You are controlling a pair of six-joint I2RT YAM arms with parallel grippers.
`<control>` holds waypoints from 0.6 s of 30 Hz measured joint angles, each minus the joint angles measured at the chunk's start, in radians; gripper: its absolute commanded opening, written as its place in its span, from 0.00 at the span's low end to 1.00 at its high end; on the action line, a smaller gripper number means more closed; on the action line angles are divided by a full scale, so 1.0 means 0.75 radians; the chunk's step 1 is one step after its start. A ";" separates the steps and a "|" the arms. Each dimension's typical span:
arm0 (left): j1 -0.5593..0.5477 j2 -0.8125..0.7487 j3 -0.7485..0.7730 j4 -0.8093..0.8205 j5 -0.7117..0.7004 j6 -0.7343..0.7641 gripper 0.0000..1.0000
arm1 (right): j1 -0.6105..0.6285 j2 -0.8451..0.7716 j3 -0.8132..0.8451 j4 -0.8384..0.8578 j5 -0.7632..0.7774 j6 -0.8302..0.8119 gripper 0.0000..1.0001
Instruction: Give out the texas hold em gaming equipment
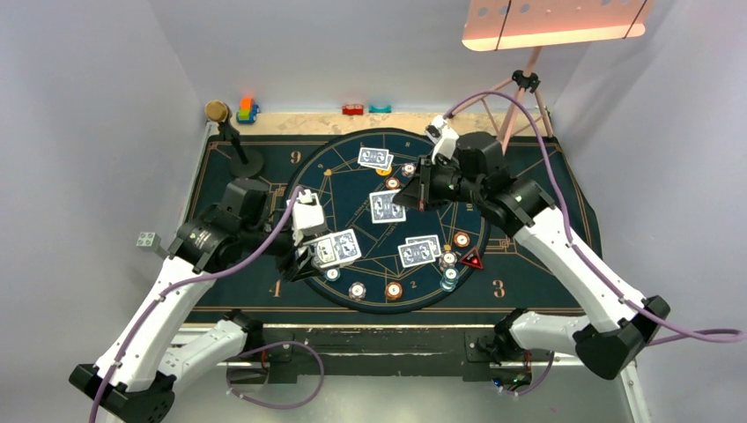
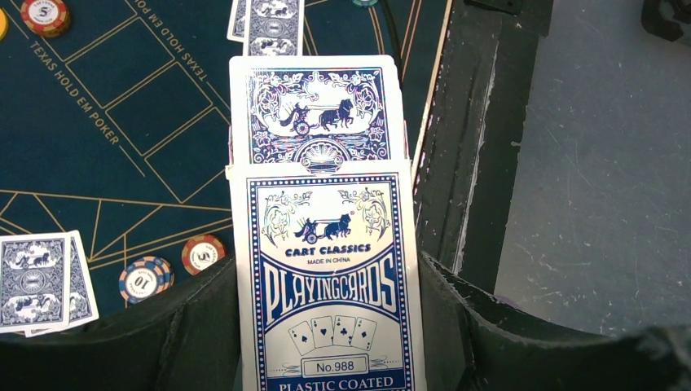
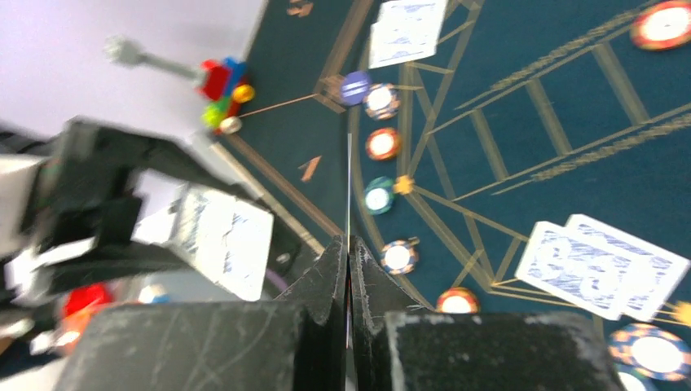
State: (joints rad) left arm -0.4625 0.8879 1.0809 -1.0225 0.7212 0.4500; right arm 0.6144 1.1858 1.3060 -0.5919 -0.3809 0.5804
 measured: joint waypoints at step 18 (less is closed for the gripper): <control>0.020 -0.050 0.025 -0.101 -0.007 0.024 0.00 | 0.340 0.947 0.510 -0.303 1.299 -0.299 0.00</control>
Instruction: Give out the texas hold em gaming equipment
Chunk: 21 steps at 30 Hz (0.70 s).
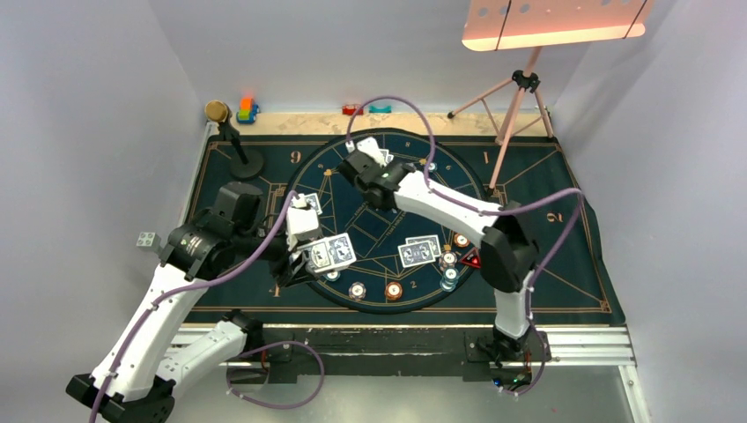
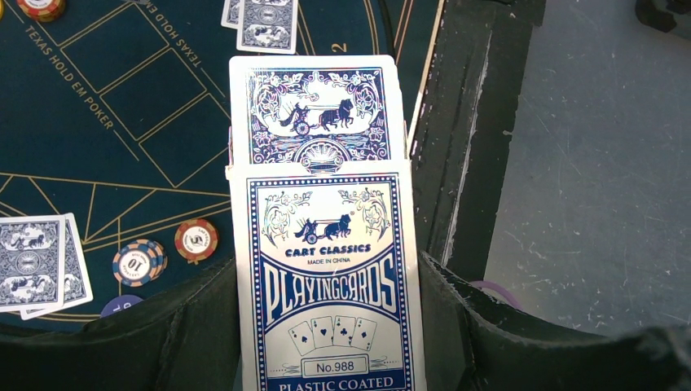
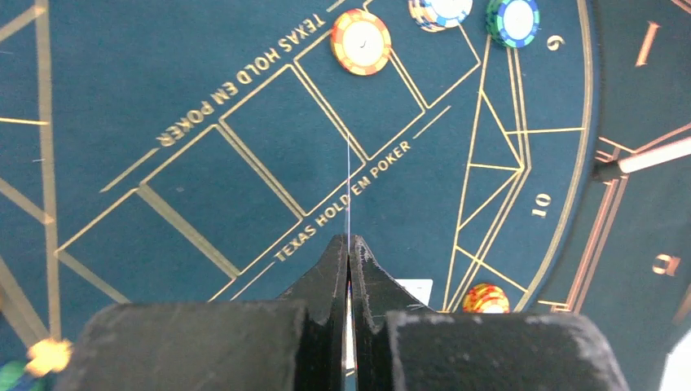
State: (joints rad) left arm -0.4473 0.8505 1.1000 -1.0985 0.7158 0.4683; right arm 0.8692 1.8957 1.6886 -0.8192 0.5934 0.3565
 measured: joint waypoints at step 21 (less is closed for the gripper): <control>0.003 0.001 0.016 -0.064 0.018 0.035 0.00 | 0.193 0.482 0.238 -0.042 0.210 0.048 0.28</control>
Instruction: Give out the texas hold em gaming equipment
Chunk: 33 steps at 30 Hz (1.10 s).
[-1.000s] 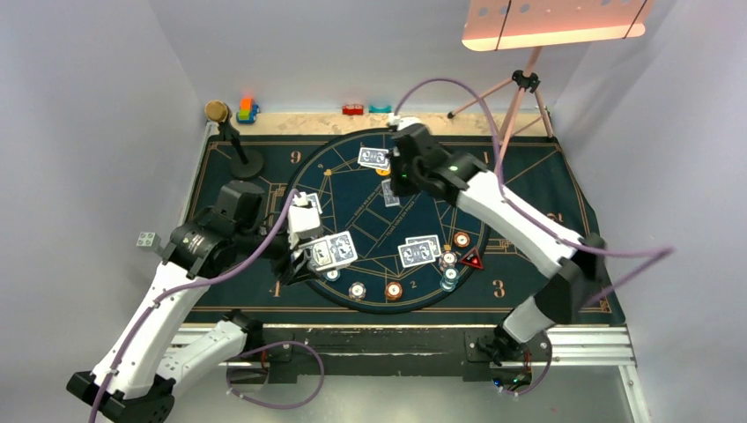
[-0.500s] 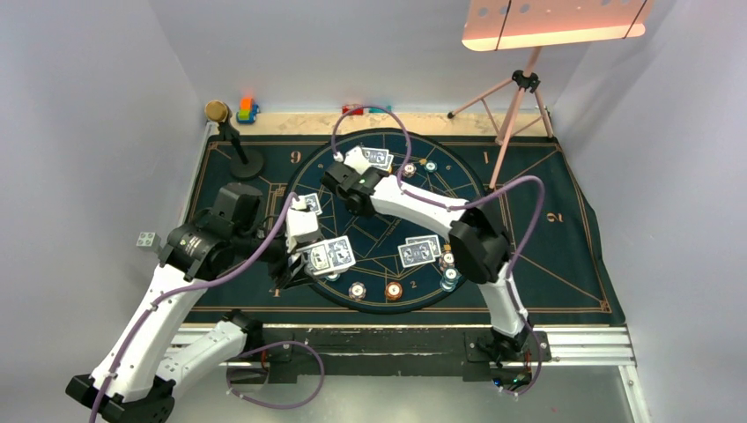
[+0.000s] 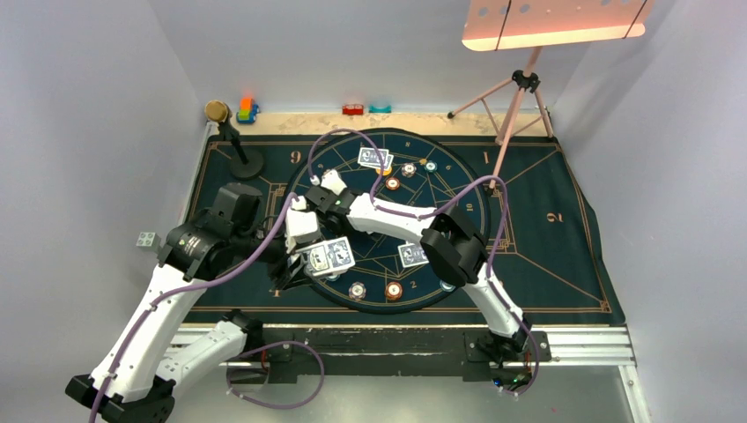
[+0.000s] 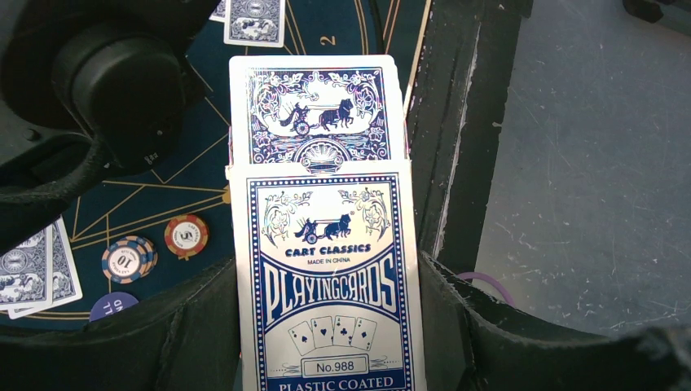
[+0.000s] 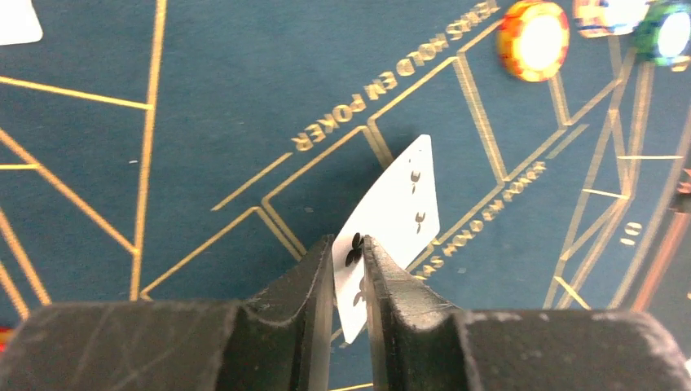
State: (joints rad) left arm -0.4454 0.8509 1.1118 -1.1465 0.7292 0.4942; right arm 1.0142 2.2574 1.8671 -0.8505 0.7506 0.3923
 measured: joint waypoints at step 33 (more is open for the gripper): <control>0.000 0.022 0.012 0.001 -0.001 0.029 0.00 | -0.350 -1.134 -0.655 0.469 -1.154 0.257 0.88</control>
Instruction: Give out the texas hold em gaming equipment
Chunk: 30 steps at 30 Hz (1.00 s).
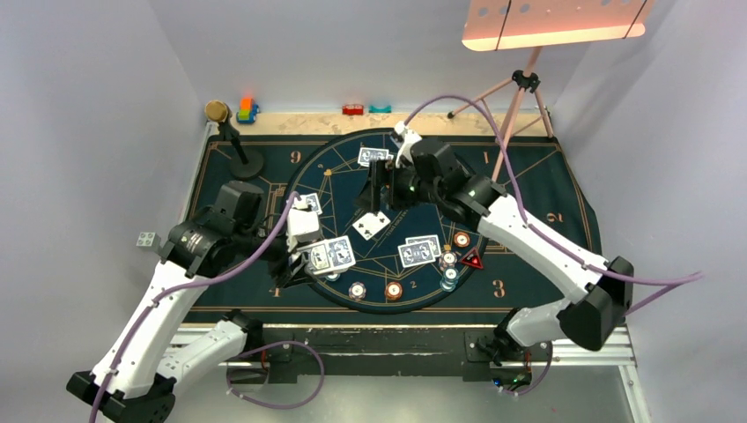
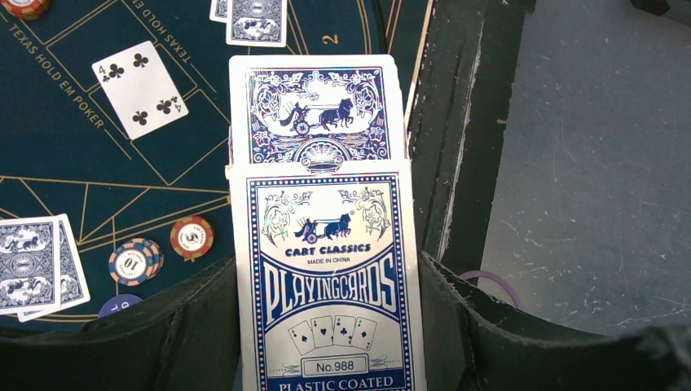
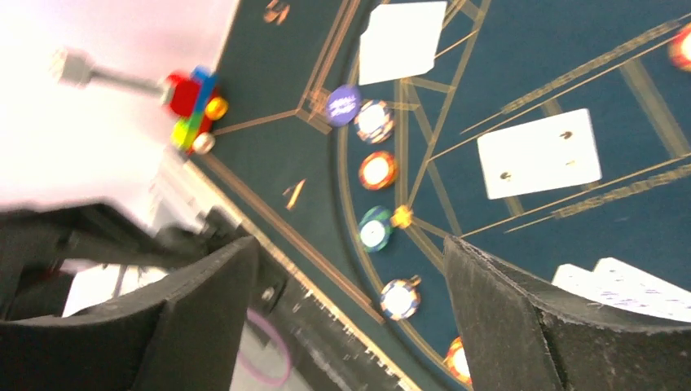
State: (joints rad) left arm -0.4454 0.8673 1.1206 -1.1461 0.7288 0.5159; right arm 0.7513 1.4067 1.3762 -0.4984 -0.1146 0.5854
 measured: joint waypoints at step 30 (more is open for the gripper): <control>0.001 0.024 0.010 0.039 0.000 -0.012 0.00 | 0.090 -0.050 -0.569 0.837 -0.746 0.518 0.67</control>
State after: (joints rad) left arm -0.4450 0.8852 1.1278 -1.1168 0.7288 0.5068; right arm 0.8188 1.3689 0.9493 0.1295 -0.6743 0.9741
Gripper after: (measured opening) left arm 0.713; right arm 0.722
